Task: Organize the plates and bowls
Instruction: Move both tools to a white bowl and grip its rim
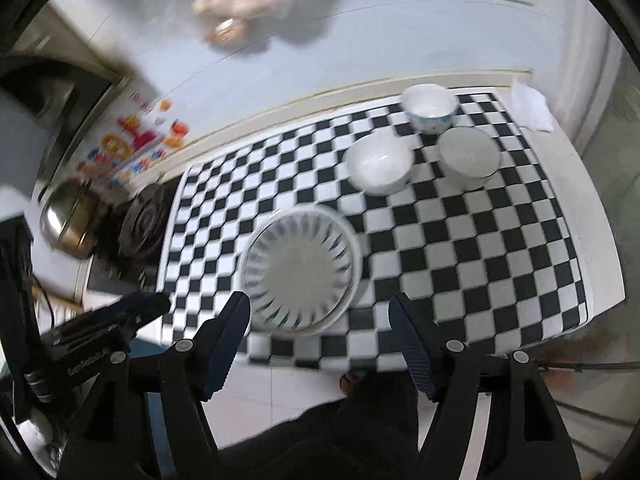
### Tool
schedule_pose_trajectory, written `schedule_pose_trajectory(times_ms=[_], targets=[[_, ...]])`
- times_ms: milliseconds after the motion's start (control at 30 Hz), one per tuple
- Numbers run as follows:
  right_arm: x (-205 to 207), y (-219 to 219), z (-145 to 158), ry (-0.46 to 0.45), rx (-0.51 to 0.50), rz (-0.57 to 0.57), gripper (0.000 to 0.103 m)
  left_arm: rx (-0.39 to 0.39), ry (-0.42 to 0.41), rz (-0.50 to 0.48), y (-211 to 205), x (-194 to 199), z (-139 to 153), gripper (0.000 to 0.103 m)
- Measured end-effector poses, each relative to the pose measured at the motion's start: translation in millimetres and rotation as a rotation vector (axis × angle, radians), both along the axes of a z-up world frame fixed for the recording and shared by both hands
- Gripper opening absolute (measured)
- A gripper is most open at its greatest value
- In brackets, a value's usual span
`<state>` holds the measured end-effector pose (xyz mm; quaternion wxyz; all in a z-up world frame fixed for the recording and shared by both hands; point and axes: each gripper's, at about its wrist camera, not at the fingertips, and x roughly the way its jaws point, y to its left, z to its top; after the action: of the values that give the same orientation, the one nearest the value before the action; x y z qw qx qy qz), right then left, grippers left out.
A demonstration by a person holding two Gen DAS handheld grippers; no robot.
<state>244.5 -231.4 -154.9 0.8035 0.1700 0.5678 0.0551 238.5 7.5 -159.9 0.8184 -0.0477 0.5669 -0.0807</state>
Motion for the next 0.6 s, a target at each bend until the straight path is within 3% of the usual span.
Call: schedule_pose_trajectory(times_ms=[167,333,600], targets=[[55.9,-44.4,-44.4,0.044,0.027,-0.074,0.074,-0.007,0.044,-0.01,-32.0,61.4,-24.2,0.043],[130.7,-82.9,-107.3,0.14,0.088,-0.083,0.072,-0.027,0.157,-0.054,-72.6,140.4,-67.7,0.043],[233.6,-103.9,-205.7,0.294,0.087,-0.042,0.046,0.031,0.315,-0.079,-126.8,241.7,-146.0,0.043]])
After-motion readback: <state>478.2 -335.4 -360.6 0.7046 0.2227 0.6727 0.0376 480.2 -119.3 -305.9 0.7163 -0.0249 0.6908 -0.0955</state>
